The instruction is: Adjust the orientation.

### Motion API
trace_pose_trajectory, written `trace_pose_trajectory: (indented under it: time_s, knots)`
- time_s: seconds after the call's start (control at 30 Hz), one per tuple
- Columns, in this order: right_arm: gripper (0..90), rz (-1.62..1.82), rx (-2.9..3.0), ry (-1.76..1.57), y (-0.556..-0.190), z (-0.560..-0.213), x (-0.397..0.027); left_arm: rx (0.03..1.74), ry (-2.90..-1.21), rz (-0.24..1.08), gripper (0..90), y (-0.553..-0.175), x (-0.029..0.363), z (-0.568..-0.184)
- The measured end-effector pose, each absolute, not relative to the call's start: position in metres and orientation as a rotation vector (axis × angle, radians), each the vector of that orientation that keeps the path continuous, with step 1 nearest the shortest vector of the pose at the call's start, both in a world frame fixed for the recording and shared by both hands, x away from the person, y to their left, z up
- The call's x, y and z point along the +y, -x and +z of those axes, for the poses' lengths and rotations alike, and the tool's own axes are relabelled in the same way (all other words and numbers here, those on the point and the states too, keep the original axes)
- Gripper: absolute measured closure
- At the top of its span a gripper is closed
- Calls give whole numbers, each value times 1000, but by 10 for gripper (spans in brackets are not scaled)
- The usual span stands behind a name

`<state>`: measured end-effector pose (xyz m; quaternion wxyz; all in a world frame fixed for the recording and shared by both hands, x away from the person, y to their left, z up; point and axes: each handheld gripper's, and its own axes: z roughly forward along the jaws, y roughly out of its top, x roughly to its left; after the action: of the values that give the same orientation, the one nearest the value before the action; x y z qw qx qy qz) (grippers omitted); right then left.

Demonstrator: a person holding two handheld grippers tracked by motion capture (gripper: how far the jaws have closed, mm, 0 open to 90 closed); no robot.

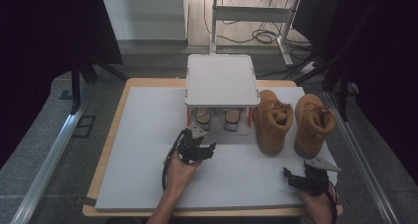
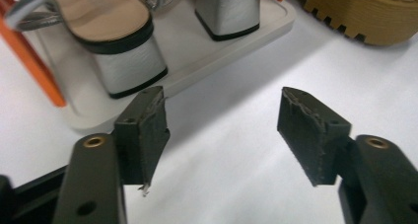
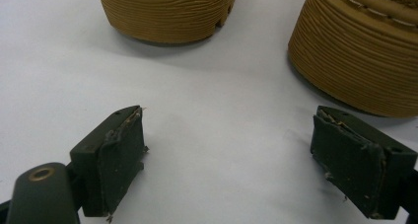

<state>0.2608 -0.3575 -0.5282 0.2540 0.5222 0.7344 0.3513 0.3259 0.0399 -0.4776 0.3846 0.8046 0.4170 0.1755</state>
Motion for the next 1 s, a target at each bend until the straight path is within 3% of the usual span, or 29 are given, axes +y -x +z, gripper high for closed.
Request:
trace_pose_trajectory:
  time_s: [0.63, 1.0]
  knots:
    - [129, 954, 1995, -1419, -261, -528, -357, 1055, -2118, 432, 144, -298, 81, -485]
    - [131, 942, 1997, -1424, -261, -527, -357, 1089, -2155, 455, 124, -285, 112, -501]
